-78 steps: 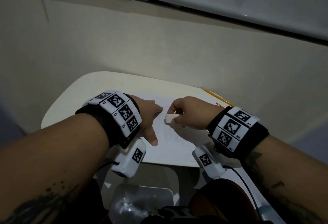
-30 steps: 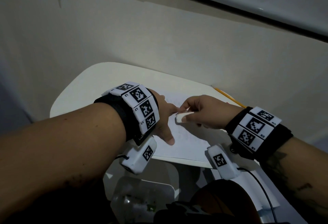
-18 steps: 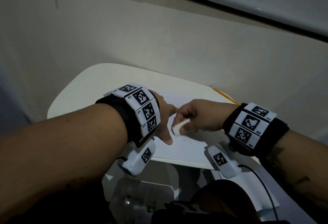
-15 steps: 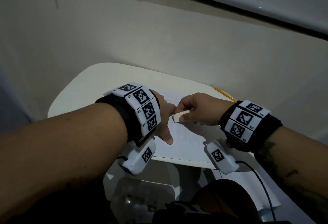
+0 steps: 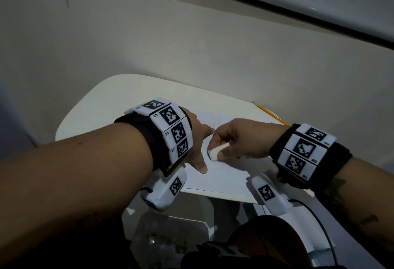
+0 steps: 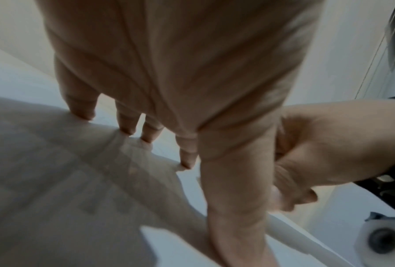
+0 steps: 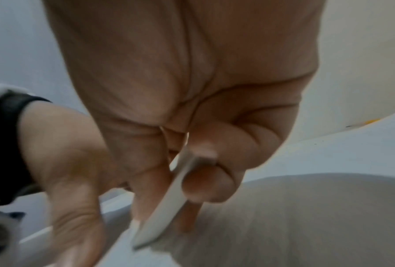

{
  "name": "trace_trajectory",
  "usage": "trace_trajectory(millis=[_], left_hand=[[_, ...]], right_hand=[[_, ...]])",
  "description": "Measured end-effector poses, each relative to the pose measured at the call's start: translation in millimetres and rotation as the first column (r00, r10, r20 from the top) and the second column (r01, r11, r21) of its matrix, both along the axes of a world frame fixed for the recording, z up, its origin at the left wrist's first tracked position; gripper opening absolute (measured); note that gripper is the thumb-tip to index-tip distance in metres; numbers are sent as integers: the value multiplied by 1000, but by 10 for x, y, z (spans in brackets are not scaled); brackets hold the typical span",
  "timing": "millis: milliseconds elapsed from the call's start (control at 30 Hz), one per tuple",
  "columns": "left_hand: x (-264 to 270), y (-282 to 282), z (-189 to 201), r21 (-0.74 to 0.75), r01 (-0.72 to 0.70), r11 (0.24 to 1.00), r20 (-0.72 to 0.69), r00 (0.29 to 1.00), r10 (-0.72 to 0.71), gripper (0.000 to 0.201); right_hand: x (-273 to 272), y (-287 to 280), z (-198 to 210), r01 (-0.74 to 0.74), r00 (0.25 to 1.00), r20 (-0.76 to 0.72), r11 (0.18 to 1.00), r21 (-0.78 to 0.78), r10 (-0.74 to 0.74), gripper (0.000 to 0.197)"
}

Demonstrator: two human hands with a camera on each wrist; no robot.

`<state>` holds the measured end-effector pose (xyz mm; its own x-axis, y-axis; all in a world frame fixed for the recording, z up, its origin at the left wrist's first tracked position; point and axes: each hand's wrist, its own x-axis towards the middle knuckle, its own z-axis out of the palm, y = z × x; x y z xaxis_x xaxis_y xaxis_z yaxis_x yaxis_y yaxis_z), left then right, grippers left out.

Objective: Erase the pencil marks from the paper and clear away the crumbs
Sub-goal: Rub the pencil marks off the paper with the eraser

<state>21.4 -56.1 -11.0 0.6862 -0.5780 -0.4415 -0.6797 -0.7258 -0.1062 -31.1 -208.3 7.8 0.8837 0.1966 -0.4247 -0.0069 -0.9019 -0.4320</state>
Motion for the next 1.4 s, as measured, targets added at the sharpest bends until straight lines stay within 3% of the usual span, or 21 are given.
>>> trace_trajectory(millis=[100, 267, 467, 667, 833, 1033, 1233, 1400], left_hand=[[-10, -1, 8, 0, -5, 1000, 16, 1000, 5, 112], [1, 7, 1, -15, 13, 1000, 11, 1000, -13, 100], [-7, 7, -8, -3, -4, 1000, 37, 999, 4, 114], [1, -6, 27, -4, 14, 1000, -10, 1000, -14, 105], [-1, 1, 3, 1, -12, 1000, 9, 1000, 12, 116], [3, -23, -1, 12, 3, 1000, -5, 1000, -3, 111], [1, -15, -5, 21, -29, 999, -4, 1000, 29, 117], [7, -27, -1, 33, -16, 999, -11, 1000, 16, 115]], right_hand=[[-63, 6, 2, -46, 997, -62, 999, 4, 47, 15], [80, -32, -51, 123, 981, 145, 992, 25, -126, 12], [-33, -11, 28, -7, 998, -60, 1000, 9, 8, 14], [83, -43, -44, 118, 985, 130, 993, -3, -117, 10], [-40, -27, 16, -3, 998, -66, 1000, -10, 3, 15], [57, -49, -45, 127, 982, 141, 992, -8, -124, 11], [-88, -34, 24, 0, 998, -56, 1000, -18, -1, 15], [1, -61, -54, 109, 987, 121, 994, -18, -106, 13]])
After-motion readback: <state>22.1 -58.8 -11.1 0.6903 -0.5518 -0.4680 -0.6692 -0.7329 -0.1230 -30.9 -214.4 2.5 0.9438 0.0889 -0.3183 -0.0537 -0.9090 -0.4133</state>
